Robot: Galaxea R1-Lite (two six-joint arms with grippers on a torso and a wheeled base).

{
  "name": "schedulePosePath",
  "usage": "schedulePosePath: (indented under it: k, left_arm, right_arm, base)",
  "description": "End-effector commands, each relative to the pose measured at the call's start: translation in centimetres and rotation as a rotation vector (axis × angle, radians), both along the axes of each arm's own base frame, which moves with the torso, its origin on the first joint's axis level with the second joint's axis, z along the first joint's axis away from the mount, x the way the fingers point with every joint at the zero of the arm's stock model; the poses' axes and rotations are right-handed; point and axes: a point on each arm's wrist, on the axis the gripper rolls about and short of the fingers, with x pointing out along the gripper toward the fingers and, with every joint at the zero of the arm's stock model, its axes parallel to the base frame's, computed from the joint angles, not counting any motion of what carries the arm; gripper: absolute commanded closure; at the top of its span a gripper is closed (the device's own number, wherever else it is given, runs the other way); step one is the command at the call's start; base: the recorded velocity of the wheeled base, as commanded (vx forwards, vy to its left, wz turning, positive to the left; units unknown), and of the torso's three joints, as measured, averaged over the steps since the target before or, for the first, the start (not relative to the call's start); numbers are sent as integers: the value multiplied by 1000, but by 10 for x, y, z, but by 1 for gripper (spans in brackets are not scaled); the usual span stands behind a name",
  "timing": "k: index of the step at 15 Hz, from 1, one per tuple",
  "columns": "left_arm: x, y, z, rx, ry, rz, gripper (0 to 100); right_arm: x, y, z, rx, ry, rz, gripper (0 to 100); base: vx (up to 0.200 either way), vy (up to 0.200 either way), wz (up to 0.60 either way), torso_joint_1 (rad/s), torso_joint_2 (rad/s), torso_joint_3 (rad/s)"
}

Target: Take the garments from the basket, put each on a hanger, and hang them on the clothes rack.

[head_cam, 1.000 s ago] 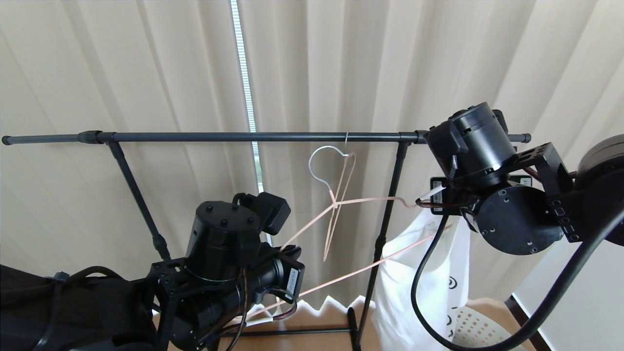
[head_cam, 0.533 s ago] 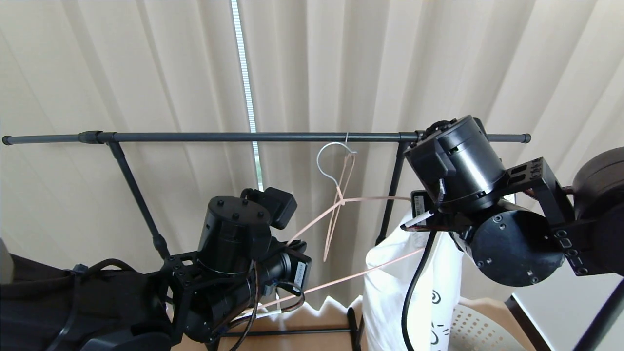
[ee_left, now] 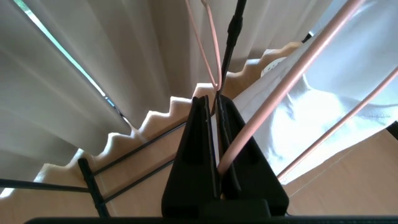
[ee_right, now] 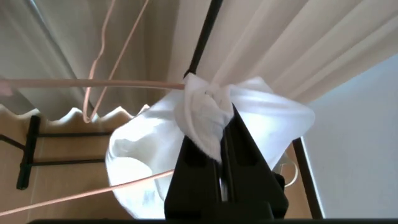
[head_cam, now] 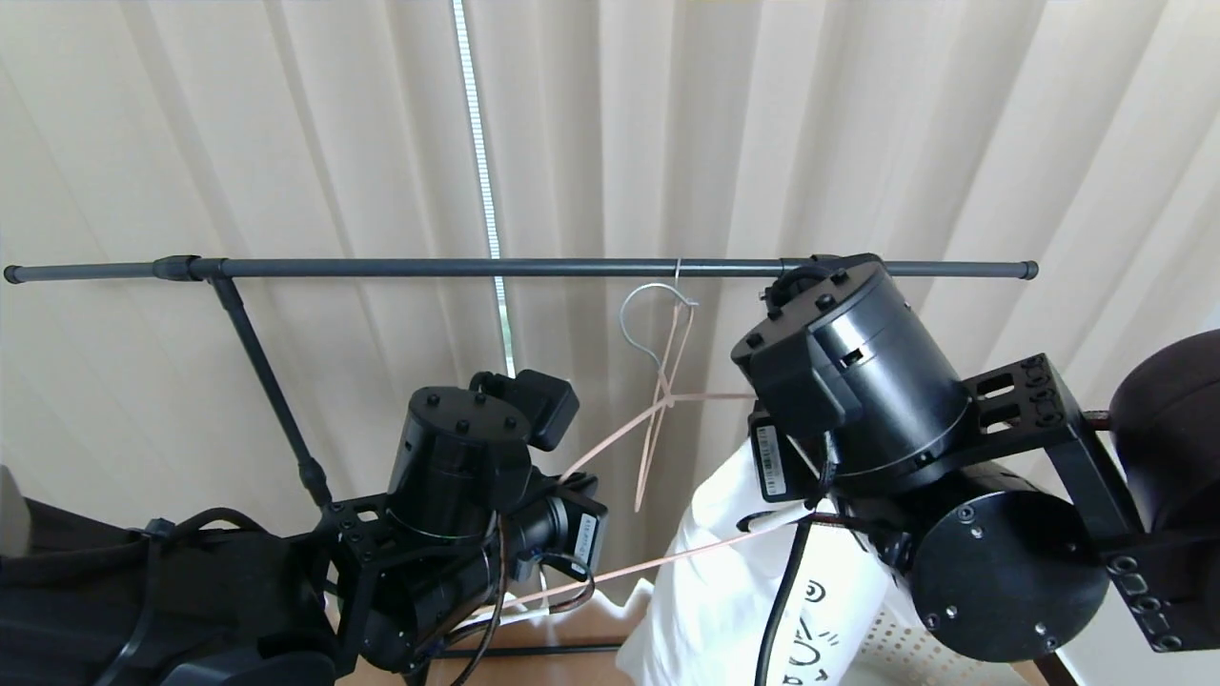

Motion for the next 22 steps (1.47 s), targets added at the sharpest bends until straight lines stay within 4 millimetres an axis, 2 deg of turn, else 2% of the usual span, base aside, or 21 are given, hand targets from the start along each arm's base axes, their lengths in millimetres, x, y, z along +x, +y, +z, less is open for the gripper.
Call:
schedulePosePath:
  k: [1, 5, 7, 13, 22]
  left_arm:
    - [0, 0, 0, -1, 1, -2, 100]
    - [-1, -1, 0, -1, 2, -6, 100]
    - [-2, -2, 0, 0, 1, -11, 100]
    - [-5, -2, -1, -9, -7, -20, 100]
    - [-11, -1, 0, -58, -62, -44, 100]
  right_arm:
    - [-11, 9, 0, 19, 13, 60, 100]
    - [-16, 16, 4, 64, 25, 103, 100]
    - [-16, 17, 15, 141, 20, 112, 100]
    - [-16, 20, 30, 261, 39, 156, 100]
    - [-13, 22, 25, 276, 68, 164, 100]
  base:
    - [0, 0, 0, 0, 0, 0]
    - [0, 0, 0, 0, 0, 0]
    - [0, 0, 0, 0, 0, 0]
    - [0, 0, 0, 0, 0, 0]
    - [0, 0, 0, 0, 0, 0]
